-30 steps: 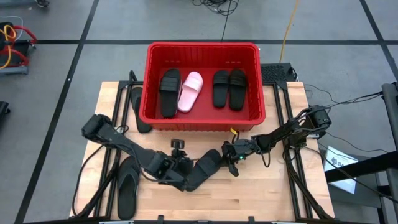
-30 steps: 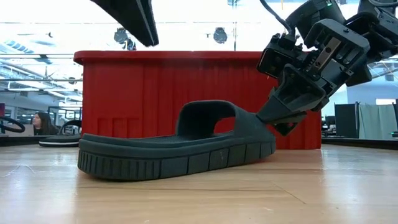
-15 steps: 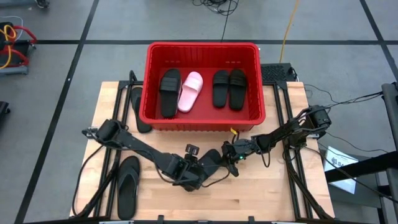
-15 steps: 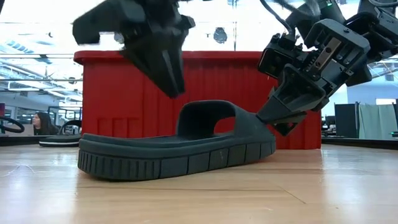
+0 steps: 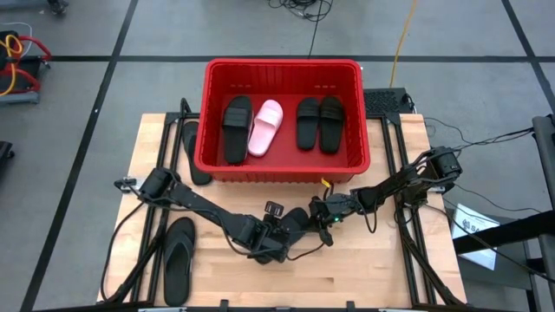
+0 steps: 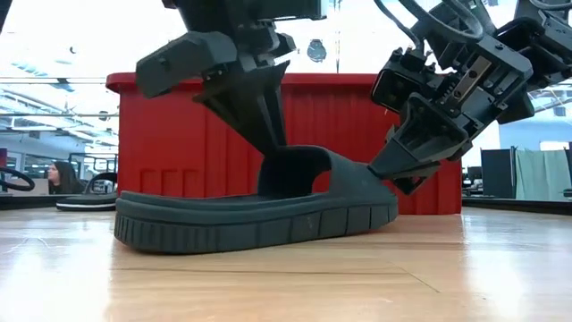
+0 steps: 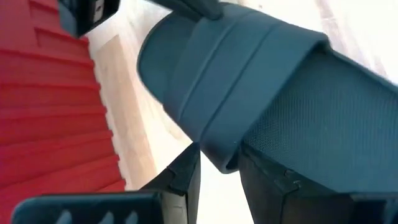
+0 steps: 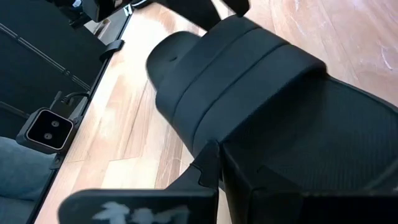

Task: Pick and place slides into bin
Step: Put the black slide on top of the pink slide in the red bin

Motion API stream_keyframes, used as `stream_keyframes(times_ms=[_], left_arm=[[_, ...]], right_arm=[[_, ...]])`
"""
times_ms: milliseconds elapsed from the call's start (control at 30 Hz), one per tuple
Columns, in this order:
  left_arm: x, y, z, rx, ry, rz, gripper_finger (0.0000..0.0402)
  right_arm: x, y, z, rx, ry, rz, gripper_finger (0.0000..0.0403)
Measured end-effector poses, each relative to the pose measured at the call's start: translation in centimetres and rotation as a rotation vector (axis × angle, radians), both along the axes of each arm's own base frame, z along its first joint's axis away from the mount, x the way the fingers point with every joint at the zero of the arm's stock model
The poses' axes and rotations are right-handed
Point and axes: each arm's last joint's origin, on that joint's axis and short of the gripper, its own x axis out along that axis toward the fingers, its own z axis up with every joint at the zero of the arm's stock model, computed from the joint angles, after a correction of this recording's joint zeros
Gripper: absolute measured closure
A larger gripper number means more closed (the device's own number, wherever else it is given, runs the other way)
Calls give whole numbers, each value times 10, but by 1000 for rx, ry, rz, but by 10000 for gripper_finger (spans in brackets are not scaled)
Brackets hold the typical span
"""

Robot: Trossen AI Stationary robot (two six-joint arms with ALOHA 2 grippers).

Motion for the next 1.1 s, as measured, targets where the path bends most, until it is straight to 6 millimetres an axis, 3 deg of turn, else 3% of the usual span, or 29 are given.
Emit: stream_keyframes(times_ms=[567, 667, 833, 1100], left_arm=[[10, 11, -4, 1, -31, 32, 296], [10, 11, -4, -2, -36, 32, 316], [10, 12, -4, -10, -34, 33, 389], [13, 17, -4, -114, -31, 83, 398]], right_arm=[[0, 0, 0, 0, -3, 1, 403], [0, 0, 0, 0, -2, 1, 403], [0, 0, 0, 1, -5, 1, 403], [0, 0, 0, 35, 9, 6, 392]])
